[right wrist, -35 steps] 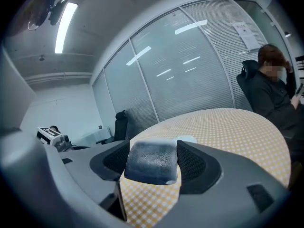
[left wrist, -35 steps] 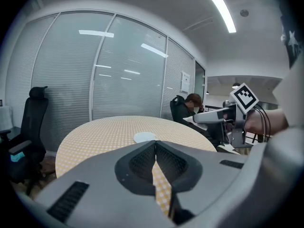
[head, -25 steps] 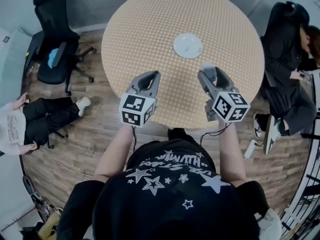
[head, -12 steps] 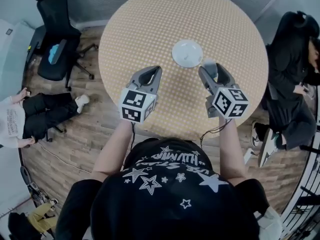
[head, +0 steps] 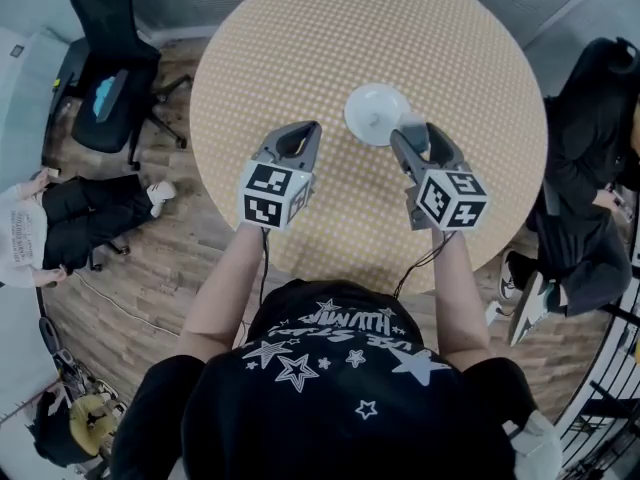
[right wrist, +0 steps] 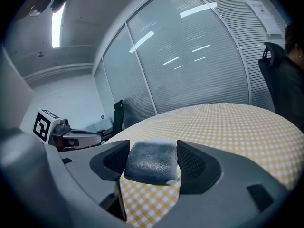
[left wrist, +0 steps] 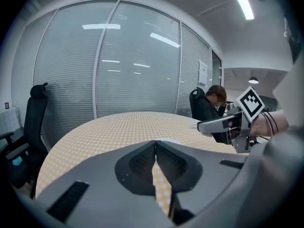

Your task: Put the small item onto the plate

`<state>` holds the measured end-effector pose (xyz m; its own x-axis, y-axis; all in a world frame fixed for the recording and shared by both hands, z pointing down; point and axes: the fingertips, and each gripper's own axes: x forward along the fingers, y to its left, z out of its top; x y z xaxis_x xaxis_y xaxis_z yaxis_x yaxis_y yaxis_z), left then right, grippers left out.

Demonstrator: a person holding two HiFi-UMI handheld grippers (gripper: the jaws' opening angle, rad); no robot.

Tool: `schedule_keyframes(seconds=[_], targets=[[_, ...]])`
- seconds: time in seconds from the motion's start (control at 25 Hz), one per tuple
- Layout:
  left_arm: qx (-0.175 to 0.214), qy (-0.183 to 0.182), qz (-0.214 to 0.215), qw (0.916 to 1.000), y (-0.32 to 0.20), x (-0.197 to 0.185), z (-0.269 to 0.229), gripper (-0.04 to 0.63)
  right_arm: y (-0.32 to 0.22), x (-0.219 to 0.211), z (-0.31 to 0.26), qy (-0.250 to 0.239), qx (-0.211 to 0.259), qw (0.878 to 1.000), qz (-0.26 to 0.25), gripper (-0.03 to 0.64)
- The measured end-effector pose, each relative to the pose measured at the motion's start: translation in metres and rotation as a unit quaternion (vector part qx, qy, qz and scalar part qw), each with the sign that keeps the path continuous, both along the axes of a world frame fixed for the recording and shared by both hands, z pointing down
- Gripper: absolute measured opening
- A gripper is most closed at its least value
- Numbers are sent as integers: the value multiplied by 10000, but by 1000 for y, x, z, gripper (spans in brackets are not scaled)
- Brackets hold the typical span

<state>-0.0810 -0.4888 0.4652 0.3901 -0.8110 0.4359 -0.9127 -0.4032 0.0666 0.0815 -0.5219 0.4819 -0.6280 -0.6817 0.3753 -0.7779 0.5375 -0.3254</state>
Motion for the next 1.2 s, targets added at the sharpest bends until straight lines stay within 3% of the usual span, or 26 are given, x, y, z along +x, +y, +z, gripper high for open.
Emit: schedule_keyframes(seconds=[0.56, 1.2], targets=[[-320, -79, -55, 9994, -45, -5, 34, 9, -32, -34, 47, 398, -191, 9982, -414, 313], [-820, -83, 135, 9965, -44, 12, 83, 9, -42, -62, 93, 1196, -169, 9895, -794, 313]])
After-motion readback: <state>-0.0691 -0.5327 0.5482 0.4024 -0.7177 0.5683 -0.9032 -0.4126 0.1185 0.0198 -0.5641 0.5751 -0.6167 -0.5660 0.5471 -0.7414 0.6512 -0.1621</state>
